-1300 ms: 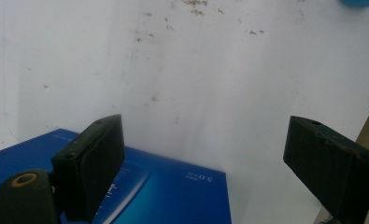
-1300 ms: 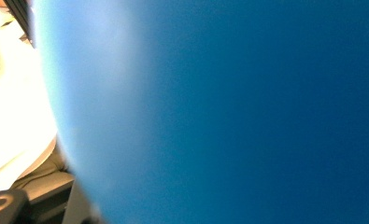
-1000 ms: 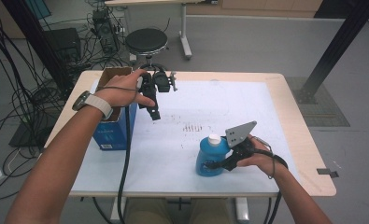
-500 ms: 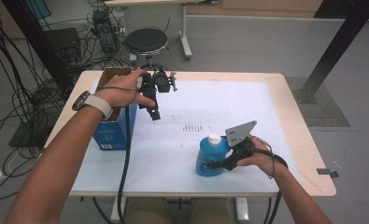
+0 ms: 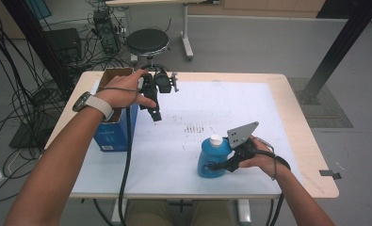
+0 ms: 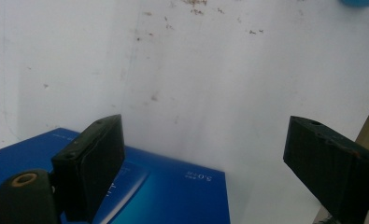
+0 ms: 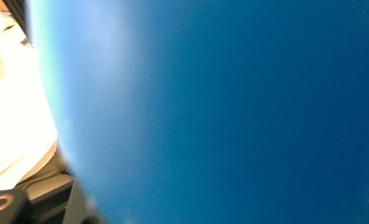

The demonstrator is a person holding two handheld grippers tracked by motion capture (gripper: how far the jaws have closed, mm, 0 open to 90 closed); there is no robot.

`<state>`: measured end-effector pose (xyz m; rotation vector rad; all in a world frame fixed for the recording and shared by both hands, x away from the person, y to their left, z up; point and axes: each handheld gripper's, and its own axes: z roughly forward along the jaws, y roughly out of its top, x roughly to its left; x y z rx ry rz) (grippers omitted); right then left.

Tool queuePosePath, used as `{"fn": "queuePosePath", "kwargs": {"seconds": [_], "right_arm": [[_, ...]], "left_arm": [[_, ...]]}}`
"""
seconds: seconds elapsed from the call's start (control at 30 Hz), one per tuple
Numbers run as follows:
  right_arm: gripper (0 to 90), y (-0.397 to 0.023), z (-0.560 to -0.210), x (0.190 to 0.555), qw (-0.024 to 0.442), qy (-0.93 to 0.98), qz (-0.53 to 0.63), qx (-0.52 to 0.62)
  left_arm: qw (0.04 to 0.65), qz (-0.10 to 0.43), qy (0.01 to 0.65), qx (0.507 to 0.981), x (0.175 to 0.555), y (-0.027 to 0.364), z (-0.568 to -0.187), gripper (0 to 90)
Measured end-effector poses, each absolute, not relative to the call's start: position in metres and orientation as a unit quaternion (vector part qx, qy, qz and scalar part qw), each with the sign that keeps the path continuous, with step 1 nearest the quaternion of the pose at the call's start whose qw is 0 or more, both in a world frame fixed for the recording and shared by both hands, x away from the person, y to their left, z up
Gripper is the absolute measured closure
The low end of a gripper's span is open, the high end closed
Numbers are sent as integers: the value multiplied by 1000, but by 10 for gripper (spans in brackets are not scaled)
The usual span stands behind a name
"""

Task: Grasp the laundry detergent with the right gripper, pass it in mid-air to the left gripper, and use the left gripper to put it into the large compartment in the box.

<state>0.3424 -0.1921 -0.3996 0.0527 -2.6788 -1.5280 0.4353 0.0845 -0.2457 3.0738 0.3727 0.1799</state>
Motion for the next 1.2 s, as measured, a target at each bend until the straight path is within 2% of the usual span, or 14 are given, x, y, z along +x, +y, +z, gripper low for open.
{"fn": "queuePosePath", "kwargs": {"seconds": [1.2], "right_arm": [[431, -191, -399, 342, 28, -870, -493, 19]], "left_arm": [[16, 59, 117, 991, 434, 81, -244, 133]]}}
